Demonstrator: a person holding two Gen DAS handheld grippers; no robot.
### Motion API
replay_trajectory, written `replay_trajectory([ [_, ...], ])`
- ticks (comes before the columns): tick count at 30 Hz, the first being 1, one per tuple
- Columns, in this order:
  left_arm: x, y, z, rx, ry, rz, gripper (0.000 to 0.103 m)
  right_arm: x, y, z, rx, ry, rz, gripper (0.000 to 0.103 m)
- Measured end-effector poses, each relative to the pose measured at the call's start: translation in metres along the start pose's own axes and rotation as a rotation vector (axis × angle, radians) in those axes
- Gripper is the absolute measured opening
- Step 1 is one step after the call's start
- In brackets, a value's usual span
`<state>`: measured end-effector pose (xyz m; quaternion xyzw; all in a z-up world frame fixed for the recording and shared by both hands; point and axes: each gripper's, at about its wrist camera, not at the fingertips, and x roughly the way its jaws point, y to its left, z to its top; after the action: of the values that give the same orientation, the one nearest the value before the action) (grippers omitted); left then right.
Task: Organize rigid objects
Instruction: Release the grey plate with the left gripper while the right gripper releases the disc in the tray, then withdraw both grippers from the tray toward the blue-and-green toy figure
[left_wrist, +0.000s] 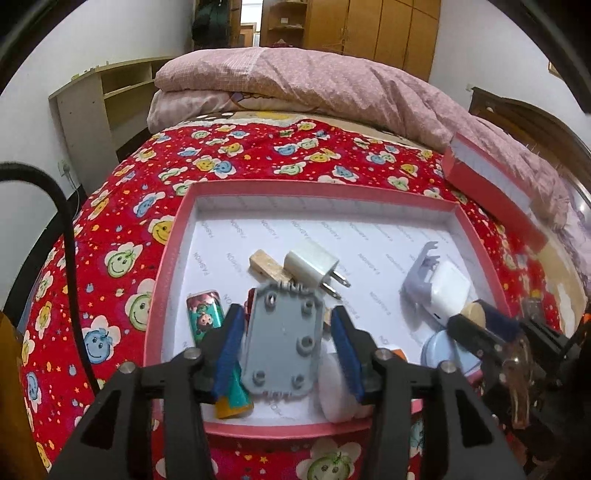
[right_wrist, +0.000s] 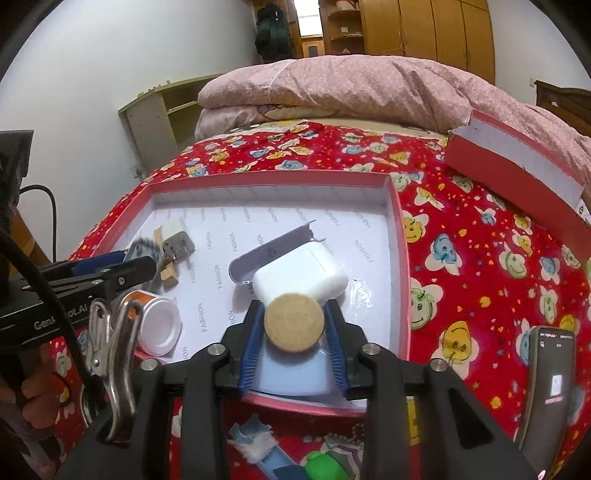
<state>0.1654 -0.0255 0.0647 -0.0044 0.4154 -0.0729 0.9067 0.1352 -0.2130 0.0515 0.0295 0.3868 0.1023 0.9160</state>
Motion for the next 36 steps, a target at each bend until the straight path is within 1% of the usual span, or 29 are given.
replay_trajectory([
  [1, -0.001, -0.001, 0.000, 0.003, -0.001, 0.001, 0.063, -0.001, 0.000, 0.000, -0.003, -0.006, -0.005, 0.043],
  [2, -0.004, -0.002, -0.001, 0.005, -0.006, 0.000, 0.064, -0.003, 0.001, 0.001, -0.003, -0.011, -0.006, 0.046],
  [5, -0.010, -0.003, -0.002, 0.011, -0.012, 0.000, 0.066, -0.011, 0.002, 0.001, -0.003, -0.030, 0.004, 0.051],
  [7, -0.016, -0.002, -0.003, 0.007, -0.017, 0.003, 0.066, -0.015, 0.002, 0.001, -0.001, -0.039, 0.010, 0.052],
  [12, -0.031, 0.000, -0.008, -0.012, -0.027, -0.009, 0.066, -0.031, 0.002, -0.002, 0.009, -0.053, 0.042, 0.052],
  [18, -0.048, -0.003, -0.020, -0.004, -0.033, -0.027, 0.067, -0.049, 0.000, -0.011, 0.024, -0.065, 0.049, 0.052],
  [28, -0.065, -0.011, -0.040, 0.008, -0.028, -0.049, 0.067, -0.072, -0.005, -0.032, 0.037, -0.044, 0.051, 0.052],
  [33, -0.072, -0.018, -0.053, 0.020, -0.022, -0.069, 0.067, -0.080, -0.009, -0.049, 0.034, -0.027, 0.040, 0.052],
  [36, -0.077, -0.025, -0.062, 0.023, -0.018, -0.091, 0.067, -0.076, -0.015, -0.061, 0.057, -0.004, 0.020, 0.052],
])
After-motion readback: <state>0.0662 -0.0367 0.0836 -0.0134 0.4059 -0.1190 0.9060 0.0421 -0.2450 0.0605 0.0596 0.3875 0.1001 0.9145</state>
